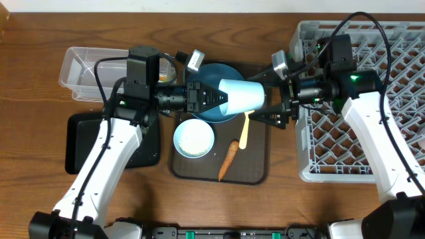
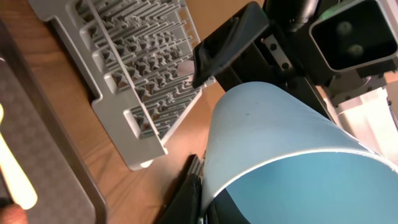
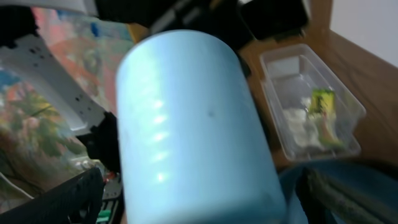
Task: Sort waste into correct bins and load items into the dishwasher rack
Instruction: 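Grasp the light-blue cup with the right gripper and release the left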
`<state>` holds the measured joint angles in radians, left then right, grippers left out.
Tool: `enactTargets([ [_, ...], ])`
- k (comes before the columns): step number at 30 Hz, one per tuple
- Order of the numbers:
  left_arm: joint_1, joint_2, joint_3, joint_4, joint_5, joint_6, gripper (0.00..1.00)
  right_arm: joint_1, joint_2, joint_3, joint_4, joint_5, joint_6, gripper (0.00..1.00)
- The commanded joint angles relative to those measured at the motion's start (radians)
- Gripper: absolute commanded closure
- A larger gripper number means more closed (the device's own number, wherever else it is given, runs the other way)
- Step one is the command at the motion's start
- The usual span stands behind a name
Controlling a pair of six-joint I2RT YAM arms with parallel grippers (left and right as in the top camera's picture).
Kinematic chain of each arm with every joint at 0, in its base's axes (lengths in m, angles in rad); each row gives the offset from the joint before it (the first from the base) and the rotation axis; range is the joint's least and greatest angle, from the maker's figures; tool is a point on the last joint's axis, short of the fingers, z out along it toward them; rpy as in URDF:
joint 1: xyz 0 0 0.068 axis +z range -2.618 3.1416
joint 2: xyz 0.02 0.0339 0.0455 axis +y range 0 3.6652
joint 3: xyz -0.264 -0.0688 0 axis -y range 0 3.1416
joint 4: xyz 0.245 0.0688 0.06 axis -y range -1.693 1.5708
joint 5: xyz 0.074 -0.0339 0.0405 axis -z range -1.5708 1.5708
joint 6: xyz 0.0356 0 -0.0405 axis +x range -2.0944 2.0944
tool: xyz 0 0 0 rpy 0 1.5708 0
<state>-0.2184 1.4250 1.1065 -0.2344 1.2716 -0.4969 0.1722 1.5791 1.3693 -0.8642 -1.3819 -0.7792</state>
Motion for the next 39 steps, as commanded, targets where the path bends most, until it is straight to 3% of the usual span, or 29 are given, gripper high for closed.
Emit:
enactTargets([
  [1, 0.003, 0.008, 0.018, 0.005, 0.027, -0.022, 0.93, 0.014, -0.021, 0.014, 0.010, -0.151, -0.085, 0.06],
  [4, 0.003, 0.008, 0.018, 0.005, 0.027, -0.022, 0.93, 0.015, -0.021, 0.014, 0.024, -0.171, -0.098, 0.14],
  [12, 0.003, 0.008, 0.018, 0.030, 0.028, -0.057, 0.93, 0.019, -0.021, 0.014, 0.024, -0.167, -0.098, 0.21],
  [39, 0.003, 0.008, 0.018, 0.173, 0.109, -0.142, 0.93, 0.020, -0.021, 0.014, 0.091, -0.125, -0.097, 0.21],
])
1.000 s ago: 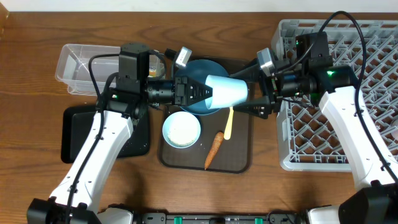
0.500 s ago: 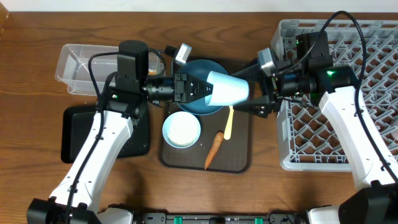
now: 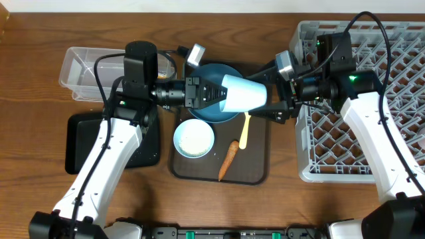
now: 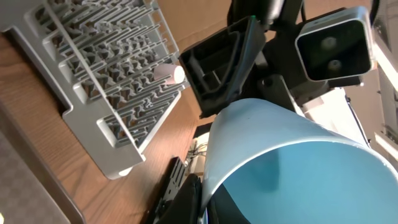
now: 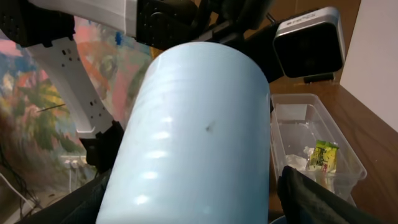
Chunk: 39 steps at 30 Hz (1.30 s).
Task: Sort waste into correct bins and load items into the dishwasher rack
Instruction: 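Grasp the light-blue cup with the right gripper and release the left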
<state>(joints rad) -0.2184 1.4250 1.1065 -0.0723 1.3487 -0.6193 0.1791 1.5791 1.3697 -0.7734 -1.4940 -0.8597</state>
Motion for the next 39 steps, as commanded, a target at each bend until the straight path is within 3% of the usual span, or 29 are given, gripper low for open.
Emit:
enactTargets([
  [1, 0.003, 0.008, 0.018, 0.010, 0.032, -0.019, 0.93, 0.013, -0.021, 0.014, 0.000, -0.013, -0.017, 0.21],
  [13, 0.003, 0.008, 0.018, 0.010, 0.032, -0.021, 0.93, 0.013, -0.021, 0.014, 0.015, -0.014, -0.017, 0.25],
  [18, 0.003, 0.008, 0.018, 0.010, 0.032, -0.023, 0.93, 0.013, -0.021, 0.014, 0.024, -0.014, -0.016, 0.31],
  [21, 0.003, 0.008, 0.018, 0.010, 0.032, -0.022, 0.93, 0.013, -0.021, 0.014, 0.024, -0.014, -0.017, 0.43],
  [26, 0.003, 0.008, 0.018, 0.010, 0.032, -0.023, 0.92, 0.013, -0.021, 0.014, 0.023, -0.013, -0.017, 0.51],
  [32, 0.003, 0.008, 0.018, 0.010, 0.032, -0.022, 0.92, 0.013, -0.021, 0.014, 0.023, -0.013, -0.016, 0.51],
  [35, 0.003, 0.008, 0.018, 0.010, 0.032, -0.021, 0.66, 0.013, -0.021, 0.014, 0.022, -0.011, -0.011, 0.53],
  [39, 0.003, 0.008, 0.017, 0.006, 0.031, 0.007, 0.60, 0.013, -0.021, 0.014, 0.022, 0.068, 0.102, 0.61],
])
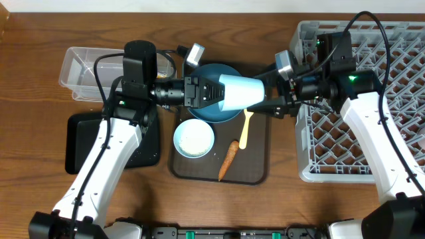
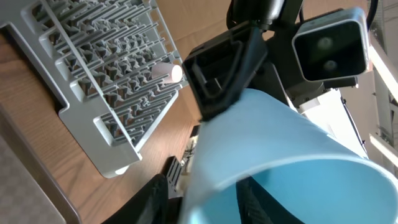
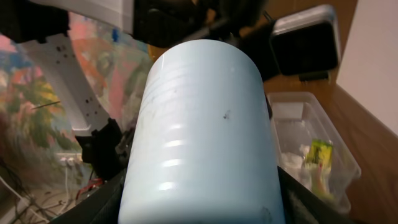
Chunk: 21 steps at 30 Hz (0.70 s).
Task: Sort waste into correct bins and load items into the dishwasher rack
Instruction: 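Grasp the light-blue cup with the right gripper and release the left, then place the light-blue cup upside down in the dish rack with the right gripper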
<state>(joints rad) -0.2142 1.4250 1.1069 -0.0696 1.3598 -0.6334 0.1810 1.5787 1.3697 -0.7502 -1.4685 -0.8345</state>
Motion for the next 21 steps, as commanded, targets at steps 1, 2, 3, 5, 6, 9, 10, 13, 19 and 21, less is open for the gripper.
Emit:
enactTargets([
  [1, -0.001, 0.008, 0.016, 0.003, 0.019, 0.032, 0.59, 0.011, -0.021, 0.014, -0.002, 0.070, 0.114, 0.62],
  [2, -0.001, 0.008, 0.014, -0.001, 0.011, 0.047, 0.57, 0.011, -0.021, 0.014, -0.002, 0.106, 0.164, 0.63],
  [3, -0.001, 0.008, 0.014, -0.010, 0.000, 0.060, 0.57, 0.011, -0.021, 0.014, -0.002, 0.131, 0.193, 0.63],
  [5, -0.001, 0.008, 0.014, -0.074, -0.068, 0.105, 0.56, 0.011, -0.021, 0.014, -0.001, 0.204, 0.267, 0.67],
  [6, -0.001, 0.008, 0.014, -0.105, -0.097, 0.125, 0.56, 0.010, -0.021, 0.014, -0.001, 0.227, 0.287, 0.69],
  [9, -0.001, 0.008, 0.014, -0.247, -0.244, 0.229, 0.56, 0.007, -0.021, 0.014, -0.002, 0.332, 0.365, 0.79],
  [10, -0.001, 0.008, 0.014, -0.301, -0.311, 0.259, 0.56, 0.007, -0.021, 0.014, -0.001, 0.372, 0.391, 0.82],
  [13, 0.000, 0.007, 0.014, -0.420, -0.477, 0.322, 0.56, 0.007, -0.021, 0.014, -0.006, 0.518, 0.476, 0.87],
  [19, 0.000, -0.023, 0.014, -0.586, -0.748, 0.379, 0.56, -0.008, -0.039, 0.026, -0.100, 0.740, 0.563, 0.99],
  [21, 0.000, -0.048, 0.014, -0.640, -0.845, 0.393, 0.56, -0.026, -0.058, 0.050, -0.162, 0.824, 0.589, 0.99],
])
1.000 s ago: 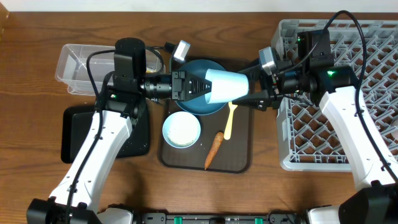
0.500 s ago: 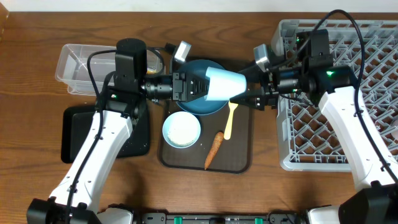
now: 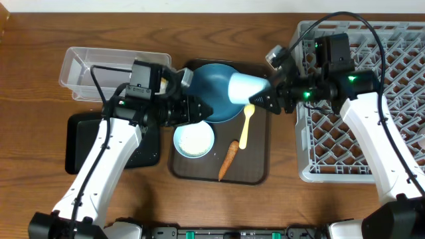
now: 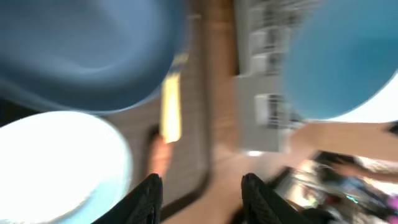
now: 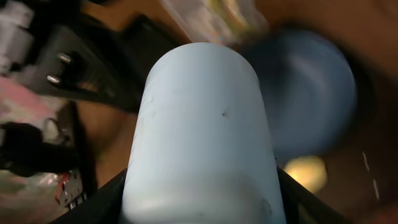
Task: Sort waste into correct bins and load items into the dishwasher rack
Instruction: 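Place the light-blue cup upside down in the dish rack with the right gripper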
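The light blue cup (image 3: 247,86) lies on its side in the air above the right rim of the blue plate (image 3: 211,99). My right gripper (image 3: 263,98) is shut on its base end; the cup (image 5: 202,137) fills the right wrist view. Left of the cup, my left gripper (image 3: 199,109) is open and holds nothing, low over the plate and the white bowl (image 3: 194,139). In the blurred left wrist view its fingers (image 4: 146,199) frame the bowl (image 4: 56,162), the yellow spoon (image 4: 169,112) and the carrot (image 4: 158,155). The grey dishwasher rack (image 3: 372,99) stands at the right.
The dark tray (image 3: 255,174) carries the plate, bowl, yellow spoon (image 3: 244,129) and carrot (image 3: 229,159). A clear bin (image 3: 86,66) holding scraps sits at the back left. A black bin (image 3: 80,143) lies in front of it, under my left arm.
My left gripper has let go of the cup's rim and now sits lower and to the left, open. The right gripper holds the cup alone, a little farther back.
At first my left gripper held the cup by its rim over the plate, with the right gripper open at its base. Then the right fingers stood around the cup, and then shut on it. Now only the right gripper holds it.
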`<state>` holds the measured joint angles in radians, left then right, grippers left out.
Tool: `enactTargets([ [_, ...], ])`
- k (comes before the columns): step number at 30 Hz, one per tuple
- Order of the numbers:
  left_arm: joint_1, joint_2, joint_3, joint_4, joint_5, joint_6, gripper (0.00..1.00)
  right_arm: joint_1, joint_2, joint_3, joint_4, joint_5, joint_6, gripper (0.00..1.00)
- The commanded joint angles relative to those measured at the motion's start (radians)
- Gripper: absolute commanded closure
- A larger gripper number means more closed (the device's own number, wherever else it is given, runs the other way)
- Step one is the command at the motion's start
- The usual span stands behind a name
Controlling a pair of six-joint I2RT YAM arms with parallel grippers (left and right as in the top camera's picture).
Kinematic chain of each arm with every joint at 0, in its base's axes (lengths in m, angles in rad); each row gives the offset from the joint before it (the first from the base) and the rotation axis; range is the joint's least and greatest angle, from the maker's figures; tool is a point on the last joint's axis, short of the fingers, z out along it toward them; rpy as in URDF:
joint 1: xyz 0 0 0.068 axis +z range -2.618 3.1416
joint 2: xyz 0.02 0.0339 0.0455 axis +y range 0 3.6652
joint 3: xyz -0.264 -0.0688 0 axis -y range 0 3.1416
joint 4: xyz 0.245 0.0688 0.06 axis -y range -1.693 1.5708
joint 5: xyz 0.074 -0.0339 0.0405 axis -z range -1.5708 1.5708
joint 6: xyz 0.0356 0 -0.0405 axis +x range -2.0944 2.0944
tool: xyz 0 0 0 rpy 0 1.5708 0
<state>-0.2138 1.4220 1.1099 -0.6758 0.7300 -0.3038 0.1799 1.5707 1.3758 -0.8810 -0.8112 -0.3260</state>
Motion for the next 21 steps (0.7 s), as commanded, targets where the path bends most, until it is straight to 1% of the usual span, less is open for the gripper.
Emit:
enactTargets([
  [1, 0.000, -0.060, 0.011, -0.058, -0.254, 0.072, 0.55, -0.034, -0.058, 0.060, -0.061, 0.203, 0.087, 0.99],
  [4, 0.000, -0.116, 0.011, -0.130, -0.371, 0.076, 0.54, -0.074, -0.080, 0.132, -0.166, 0.333, 0.102, 0.99],
  [9, 0.000, -0.193, 0.011, -0.201, -0.488, 0.076, 0.53, -0.169, -0.087, 0.253, -0.307, 0.563, 0.208, 0.99],
  [14, 0.000, -0.222, 0.011, -0.215, -0.500, 0.076, 0.52, -0.303, -0.080, 0.262, -0.352, 0.709, 0.323, 0.99],
  [19, 0.000, -0.221, 0.011, -0.215, -0.500, 0.075, 0.51, -0.428, -0.063, 0.258, -0.374, 0.829, 0.344, 0.99],
  [21, 0.000, -0.221, 0.011, -0.215, -0.500, 0.075, 0.51, -0.469, -0.052, 0.258, -0.381, 0.895, 0.375, 0.99],
])
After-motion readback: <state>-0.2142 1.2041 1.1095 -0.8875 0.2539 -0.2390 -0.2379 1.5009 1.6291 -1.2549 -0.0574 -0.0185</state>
